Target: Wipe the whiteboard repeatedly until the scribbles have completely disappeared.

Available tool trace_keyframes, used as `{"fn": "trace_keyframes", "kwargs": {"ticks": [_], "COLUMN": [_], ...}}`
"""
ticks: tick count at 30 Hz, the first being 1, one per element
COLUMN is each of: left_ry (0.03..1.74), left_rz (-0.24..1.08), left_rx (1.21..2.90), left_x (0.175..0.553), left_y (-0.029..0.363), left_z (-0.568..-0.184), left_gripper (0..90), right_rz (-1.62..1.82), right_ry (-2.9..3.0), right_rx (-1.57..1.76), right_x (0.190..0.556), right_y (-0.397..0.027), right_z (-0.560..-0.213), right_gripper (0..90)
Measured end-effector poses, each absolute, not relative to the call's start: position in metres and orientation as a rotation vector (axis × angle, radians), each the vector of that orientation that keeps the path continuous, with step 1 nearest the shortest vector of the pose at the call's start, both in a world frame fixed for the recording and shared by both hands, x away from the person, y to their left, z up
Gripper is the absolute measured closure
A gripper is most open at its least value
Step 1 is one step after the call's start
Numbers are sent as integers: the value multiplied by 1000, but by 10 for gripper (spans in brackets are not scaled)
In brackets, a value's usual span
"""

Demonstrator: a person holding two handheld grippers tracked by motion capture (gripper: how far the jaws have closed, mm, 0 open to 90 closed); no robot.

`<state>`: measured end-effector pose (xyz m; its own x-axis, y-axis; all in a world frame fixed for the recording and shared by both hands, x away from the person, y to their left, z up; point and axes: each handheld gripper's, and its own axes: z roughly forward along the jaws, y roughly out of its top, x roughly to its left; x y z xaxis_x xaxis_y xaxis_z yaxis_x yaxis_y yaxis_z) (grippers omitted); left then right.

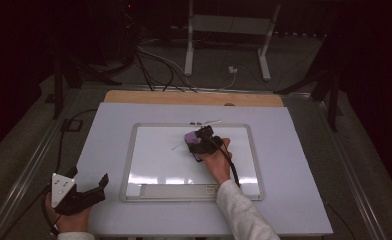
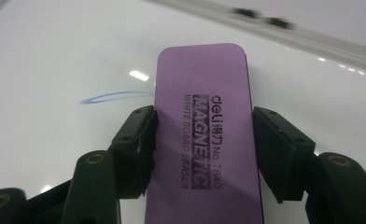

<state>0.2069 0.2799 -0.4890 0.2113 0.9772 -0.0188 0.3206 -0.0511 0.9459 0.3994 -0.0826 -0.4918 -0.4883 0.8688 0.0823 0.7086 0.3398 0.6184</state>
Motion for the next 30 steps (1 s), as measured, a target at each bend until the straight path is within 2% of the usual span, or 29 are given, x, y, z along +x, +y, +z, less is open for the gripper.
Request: {"fn": "trace_keyframes", "kwargs": {"ticks": [6,15,25,30], "left_ry": [1272,1281,1276,1278], "left_rz": [884,880,883,882], "left_rx": [1549,1535,1546,1539], "left_x": [207,206,207,206], "left_y": [281,283,282,283], "left_z": [-489,-489,-489,-489], "left_gripper": [5,6,5,6], "right_rz": [873,825,901,877], "right_ry": [2487,2336,2539,2463], "right_rx": [1241,1419,1163,1260], "right_x": [390,412,388,396], "right_y": [-54,-77,-36,-49], "right_z": [-489,-490,-490,-490], "right_gripper": [419,419,419,419]}}
